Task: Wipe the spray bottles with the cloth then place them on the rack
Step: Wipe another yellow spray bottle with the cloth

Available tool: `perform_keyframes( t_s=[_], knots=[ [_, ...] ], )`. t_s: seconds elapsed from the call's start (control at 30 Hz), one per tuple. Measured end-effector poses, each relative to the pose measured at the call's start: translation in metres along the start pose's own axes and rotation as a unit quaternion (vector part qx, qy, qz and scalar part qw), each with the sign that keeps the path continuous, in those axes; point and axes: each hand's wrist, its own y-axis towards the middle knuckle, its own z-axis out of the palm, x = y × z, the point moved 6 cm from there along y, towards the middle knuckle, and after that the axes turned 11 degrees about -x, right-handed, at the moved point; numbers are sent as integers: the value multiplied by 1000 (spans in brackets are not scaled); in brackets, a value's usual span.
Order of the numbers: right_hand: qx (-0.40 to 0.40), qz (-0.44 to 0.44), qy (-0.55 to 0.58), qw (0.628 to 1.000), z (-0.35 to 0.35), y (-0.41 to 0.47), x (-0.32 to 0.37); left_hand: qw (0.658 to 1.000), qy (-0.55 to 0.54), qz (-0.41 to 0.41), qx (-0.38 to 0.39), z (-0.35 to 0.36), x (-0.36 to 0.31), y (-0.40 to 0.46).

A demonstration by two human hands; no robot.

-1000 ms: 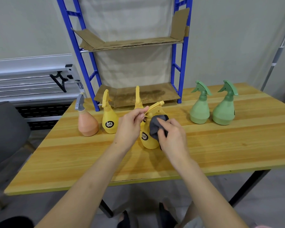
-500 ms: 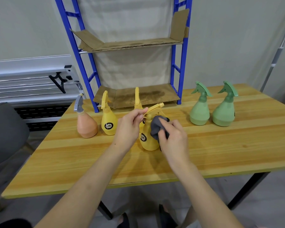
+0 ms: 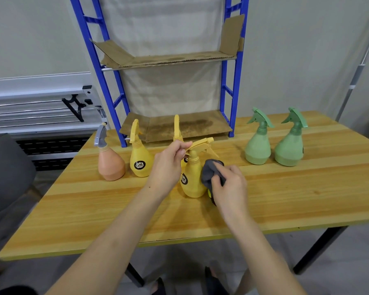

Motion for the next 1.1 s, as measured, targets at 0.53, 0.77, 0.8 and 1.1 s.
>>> perform_keyframes(
  t_s=[0.53,0.77,0.8,1.1],
  knots=[
    [-13,-89,31,995,-12,39,24,978,120,159,-62,9,-34,15],
    [38,-33,-20,999,-3,34,-3,987,86,128,-40,7,-30,18],
    [39,-41,-19,998,-4,38,1,990,73,118,-36,8,-30,18],
    [50,-39,-5,998,1,32,3,994,68,87,-17,10,-19,23]
  ],
)
